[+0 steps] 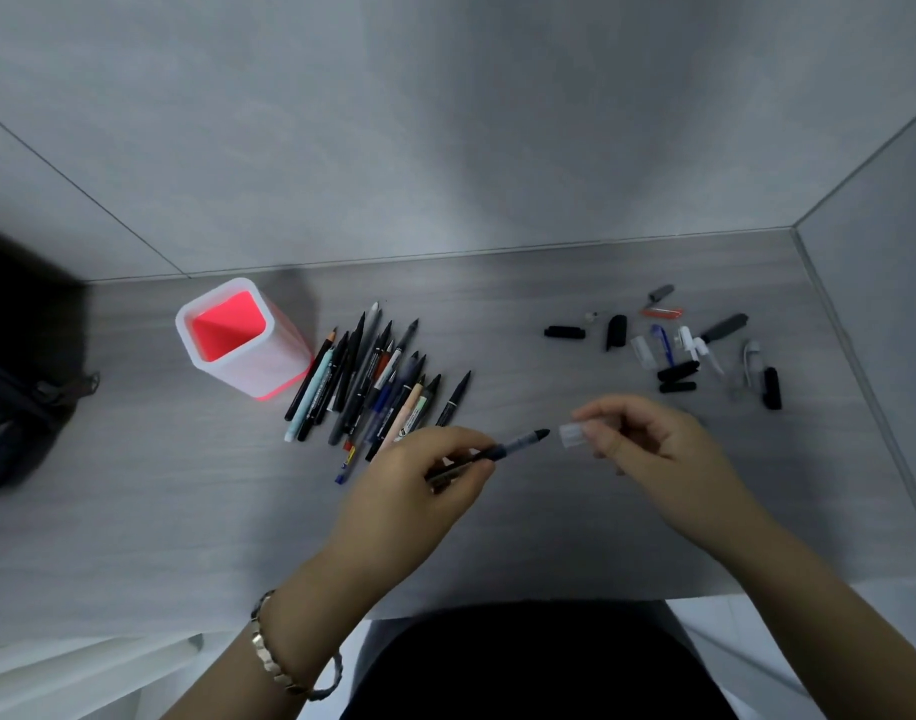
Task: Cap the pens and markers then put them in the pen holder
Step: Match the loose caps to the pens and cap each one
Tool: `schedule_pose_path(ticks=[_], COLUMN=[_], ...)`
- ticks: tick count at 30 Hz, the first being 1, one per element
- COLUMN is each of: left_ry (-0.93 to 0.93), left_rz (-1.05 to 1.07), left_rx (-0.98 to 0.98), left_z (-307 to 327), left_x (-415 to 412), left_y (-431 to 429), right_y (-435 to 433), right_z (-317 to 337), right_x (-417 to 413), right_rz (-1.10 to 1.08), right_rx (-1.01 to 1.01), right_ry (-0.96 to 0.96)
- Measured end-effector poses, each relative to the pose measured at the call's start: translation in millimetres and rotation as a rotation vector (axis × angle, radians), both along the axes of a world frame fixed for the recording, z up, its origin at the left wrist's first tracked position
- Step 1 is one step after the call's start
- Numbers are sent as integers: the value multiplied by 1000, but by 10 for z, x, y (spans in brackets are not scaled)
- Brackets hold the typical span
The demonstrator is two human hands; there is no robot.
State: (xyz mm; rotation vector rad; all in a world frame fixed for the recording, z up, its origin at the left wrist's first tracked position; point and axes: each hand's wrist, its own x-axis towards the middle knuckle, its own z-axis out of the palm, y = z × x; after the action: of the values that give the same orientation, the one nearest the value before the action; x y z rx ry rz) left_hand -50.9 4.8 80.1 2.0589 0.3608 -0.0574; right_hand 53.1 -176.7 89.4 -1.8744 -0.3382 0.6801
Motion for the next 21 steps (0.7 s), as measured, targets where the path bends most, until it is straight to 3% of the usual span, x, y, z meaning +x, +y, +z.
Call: schedule_pose_path(ticks=[12, 17, 21], left_ry=[-57, -46, -10], left_rz=[43, 90, 177], left_rx=[-36, -58, -116], left_z=[79, 94, 81], left_x=[-68, -74, -69], left_y=[-127, -169, -187], right_y=[-72, -100, -121], right_z=[20, -10, -77], right_x=[-40, -40, -40], right_rz=[-90, -182, -277], right_rx=[140, 334, 410], right_ry=[270, 490, 519])
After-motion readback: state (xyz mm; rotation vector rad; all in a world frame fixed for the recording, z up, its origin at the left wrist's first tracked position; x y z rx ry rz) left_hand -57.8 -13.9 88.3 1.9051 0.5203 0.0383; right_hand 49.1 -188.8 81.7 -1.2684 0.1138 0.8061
